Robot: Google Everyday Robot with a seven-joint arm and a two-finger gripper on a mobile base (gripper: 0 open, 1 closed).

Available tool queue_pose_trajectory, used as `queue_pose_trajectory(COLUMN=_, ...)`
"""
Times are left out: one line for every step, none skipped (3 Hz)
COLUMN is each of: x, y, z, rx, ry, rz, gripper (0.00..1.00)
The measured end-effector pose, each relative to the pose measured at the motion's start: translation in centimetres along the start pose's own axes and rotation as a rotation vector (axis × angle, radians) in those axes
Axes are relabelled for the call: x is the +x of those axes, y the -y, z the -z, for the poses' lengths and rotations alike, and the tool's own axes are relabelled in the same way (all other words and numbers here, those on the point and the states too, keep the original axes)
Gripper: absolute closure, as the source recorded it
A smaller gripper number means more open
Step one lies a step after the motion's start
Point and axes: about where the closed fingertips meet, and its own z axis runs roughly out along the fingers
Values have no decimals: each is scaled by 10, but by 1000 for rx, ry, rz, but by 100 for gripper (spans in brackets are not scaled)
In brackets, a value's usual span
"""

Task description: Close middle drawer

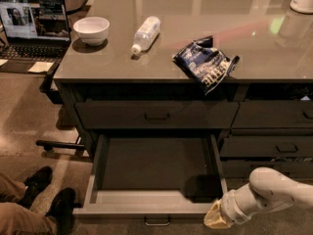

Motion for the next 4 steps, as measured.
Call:
queue_pose_trajectory(x=-1, y=1, z=-1, rx=1, ry=-1, rz=1, gripper=58)
queue_pose_trajectory(x=-15, y=11, z=-6, rx=25, ry=-4, rz=40, gripper=35)
queue_pose_trajectory(x=-28, y=25, z=-14, rx=38, ry=0, rz=72, gripper=10)
queue_pose_trajectory(x=-28, y=24, z=-14, rx=38, ry=0, rz=72, gripper=0)
